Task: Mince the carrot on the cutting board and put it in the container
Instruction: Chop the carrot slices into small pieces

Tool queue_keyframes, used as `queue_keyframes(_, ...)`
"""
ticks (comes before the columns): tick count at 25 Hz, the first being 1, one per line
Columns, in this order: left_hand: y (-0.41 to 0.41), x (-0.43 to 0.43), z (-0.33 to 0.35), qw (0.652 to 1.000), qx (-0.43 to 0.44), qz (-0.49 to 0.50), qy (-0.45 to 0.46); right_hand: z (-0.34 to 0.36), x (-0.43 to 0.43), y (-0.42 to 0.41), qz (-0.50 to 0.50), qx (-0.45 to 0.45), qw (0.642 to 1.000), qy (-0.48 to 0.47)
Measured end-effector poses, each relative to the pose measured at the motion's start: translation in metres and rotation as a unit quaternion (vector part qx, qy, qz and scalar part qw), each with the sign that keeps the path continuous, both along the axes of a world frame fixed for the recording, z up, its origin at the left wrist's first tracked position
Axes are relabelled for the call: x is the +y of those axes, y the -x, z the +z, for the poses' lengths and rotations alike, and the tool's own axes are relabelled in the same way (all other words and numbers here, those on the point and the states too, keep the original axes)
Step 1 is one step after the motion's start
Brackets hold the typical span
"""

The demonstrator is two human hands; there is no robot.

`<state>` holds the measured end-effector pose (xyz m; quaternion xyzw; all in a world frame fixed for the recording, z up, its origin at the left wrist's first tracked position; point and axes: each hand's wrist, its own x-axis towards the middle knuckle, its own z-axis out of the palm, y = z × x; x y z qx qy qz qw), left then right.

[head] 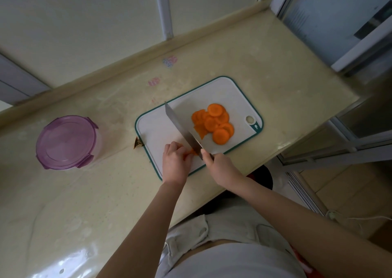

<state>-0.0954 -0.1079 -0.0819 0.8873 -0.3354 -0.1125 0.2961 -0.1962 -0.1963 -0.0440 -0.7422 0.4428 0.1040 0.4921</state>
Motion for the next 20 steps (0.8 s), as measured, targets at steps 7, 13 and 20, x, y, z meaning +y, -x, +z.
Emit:
queue_keyframes(7, 0.0024, 0.0009, 0.0035, 1.0, 0.005, -0.002, -0.023, 0.0025, -0.0107, 0.0032, 0.012, -0.054, 0.998, -0.003)
queue_keyframes(13, 0.0046, -0.0003, 0.0062, 0.999, 0.026, 0.016, -0.026, 0.0064, -0.0087, 0.0055, 0.003, -0.056, 0.998, -0.017)
queue_keyframes(20, 0.0002, -0.0015, 0.008, 0.999, 0.031, 0.012, -0.033, 0.0028, -0.0071, 0.0046, -0.011, -0.015, 0.999, -0.046)
